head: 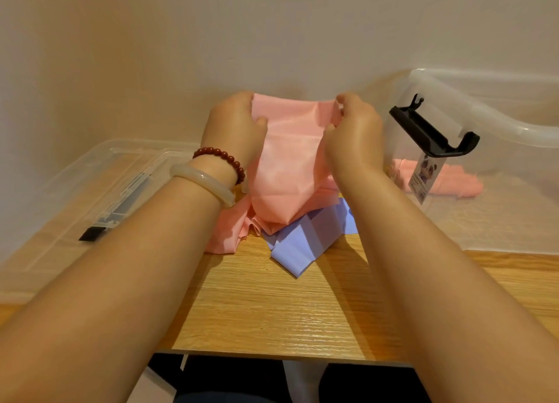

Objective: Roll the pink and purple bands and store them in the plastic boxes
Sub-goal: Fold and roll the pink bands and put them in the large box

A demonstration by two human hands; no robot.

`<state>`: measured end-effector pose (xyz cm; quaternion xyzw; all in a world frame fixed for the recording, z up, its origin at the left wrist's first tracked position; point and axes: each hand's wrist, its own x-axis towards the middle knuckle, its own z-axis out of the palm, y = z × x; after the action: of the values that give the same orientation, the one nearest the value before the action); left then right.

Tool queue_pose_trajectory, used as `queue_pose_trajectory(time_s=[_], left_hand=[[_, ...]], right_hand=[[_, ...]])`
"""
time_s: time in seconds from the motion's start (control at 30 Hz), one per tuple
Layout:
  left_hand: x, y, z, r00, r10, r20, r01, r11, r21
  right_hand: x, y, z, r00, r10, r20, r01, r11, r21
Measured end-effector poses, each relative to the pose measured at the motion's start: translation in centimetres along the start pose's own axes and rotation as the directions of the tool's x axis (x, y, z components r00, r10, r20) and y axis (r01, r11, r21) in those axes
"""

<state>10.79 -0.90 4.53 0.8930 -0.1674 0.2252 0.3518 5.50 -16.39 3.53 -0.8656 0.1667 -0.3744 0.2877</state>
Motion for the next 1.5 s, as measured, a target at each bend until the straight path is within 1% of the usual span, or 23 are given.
queue_pose_trajectory(time_s=[0.07,0.17,0.23,0.33,0.37,0.4,0.43,0.47,0.53,0.6,0.67,0.8,0.9,0.93,1.0,1.07,1.13,1.2,1.27,1.33,1.4,1.43,1.5], left_hand=[[0.0,-0.3,0.0,0.999,0.013,0.041,-0.016,0.996,0.091],[-0.3,-0.8,-0.1,0.997,0.006,0.071,-0.011,0.998,0.069],[-0.9,-1.1,-0.1,1.000,0.019,0.014,-0.020,0.999,0.050],[-2.5,-1.7,0.0,0.989,0.065,-0.133,-0.063,0.998,0.018],[-3.0,-1.8,0.1,0.984,0.063,-0.166,-0.065,0.998,-0.009],[-3.6,-2.0,0.2,0.983,0.047,-0.175,-0.054,0.998,-0.035],[-4.1,-2.2,0.3,0.988,0.015,-0.151,-0.023,0.998,-0.054],[-4.6,-2.2,0.4,0.995,-0.027,-0.096,0.021,0.998,-0.059],[-5.5,-2.1,0.6,0.993,-0.108,0.054,0.112,0.991,-0.072],[-6.2,-1.9,0.7,0.977,-0.143,0.156,0.169,0.971,-0.170],[-6.5,-1.7,0.6,0.974,-0.155,0.163,0.199,0.934,-0.296],[-6.3,-1.5,0.3,0.981,-0.176,0.087,0.195,0.836,-0.513],[-5.5,-1.3,-0.1,0.985,-0.169,0.021,0.147,0.780,-0.609],[-5.2,-1.4,-0.2,0.989,-0.147,0.018,0.125,0.761,-0.636],[-5.0,-1.3,-0.4,0.994,-0.083,0.068,0.107,0.732,-0.673],[-4.6,-1.2,-0.5,0.992,-0.015,0.125,0.093,0.761,-0.642],[-3.8,-1.0,-0.6,0.994,0.037,0.106,0.028,0.832,-0.554],[-2.7,-0.7,-1.1,0.993,0.077,0.094,-0.025,0.887,-0.461],[-1.5,-0.5,-1.6,0.984,0.120,0.129,-0.070,0.938,-0.339],[-0.3,-0.2,-1.8,0.975,0.151,0.165,-0.115,0.972,-0.207],[0.8,0.0,-1.8,0.979,0.149,0.136,-0.130,0.982,-0.137],[1.3,0.0,-1.6,0.986,0.129,0.102,-0.116,0.985,-0.128],[2.0,-0.2,-1.1,0.995,0.085,0.046,-0.080,0.992,-0.098]], right_hand=[[-0.2,0.0,0.0,0.999,-0.027,-0.028,0.025,0.997,-0.075],[-0.7,0.0,-0.4,1.000,-0.023,-0.003,0.022,0.980,-0.199],[-1.4,0.1,-0.7,1.000,0.005,-0.029,-0.010,0.985,-0.170],[-3.2,1.0,-0.9,0.985,0.060,-0.160,-0.068,0.997,-0.045],[-3.8,1.3,-0.9,0.981,0.093,-0.172,-0.095,0.995,-0.002],[-4.3,1.6,-1.0,0.979,0.136,-0.153,-0.131,0.990,0.041],[-4.8,1.9,-1.0,0.976,0.190,-0.108,-0.180,0.979,0.096],[-5.2,2.0,-1.0,0.968,0.251,-0.034,-0.242,0.956,0.165],[-5.9,2.1,-0.9,0.926,0.353,0.136,-0.378,0.868,0.322],[-6.2,2.2,-0.6,0.891,0.383,0.245,-0.454,0.788,0.417],[-6.5,2.0,-0.5,0.905,0.344,0.252,-0.426,0.759,0.493],[-6.3,1.5,-1.5,0.952,0.258,0.167,-0.306,0.739,0.600],[-5.9,1.0,-2.1,0.957,0.196,0.216,-0.290,0.697,0.656],[-5.7,0.9,-2.1,0.965,0.175,0.194,-0.260,0.722,0.641],[-5.3,0.8,-2.1,0.988,0.134,0.078,-0.154,0.832,0.533],[-4.4,0.7,-2.2,0.994,0.093,-0.051,-0.062,0.898,0.436],[-3.4,0.6,-2.2,0.992,0.059,-0.111,-0.010,0.917,0.399],[-2.3,0.2,-2.1,0.993,0.057,-0.103,-0.012,0.920,0.391],[-1.2,-0.2,-2.0,0.992,0.089,-0.092,-0.041,0.902,0.429],[-0.2,-0.5,-1.8,0.986,0.121,-0.116,-0.054,0.884,0.464],[0.7,-0.9,-1.6,0.984,0.122,-0.129,-0.056,0.904,0.425],[1.1,-1.0,-1.5,0.987,0.120,-0.110,-0.067,0.917,0.393],[1.8,-1.2,-1.3,0.994,0.113,-0.004,-0.107,0.955,0.275]])
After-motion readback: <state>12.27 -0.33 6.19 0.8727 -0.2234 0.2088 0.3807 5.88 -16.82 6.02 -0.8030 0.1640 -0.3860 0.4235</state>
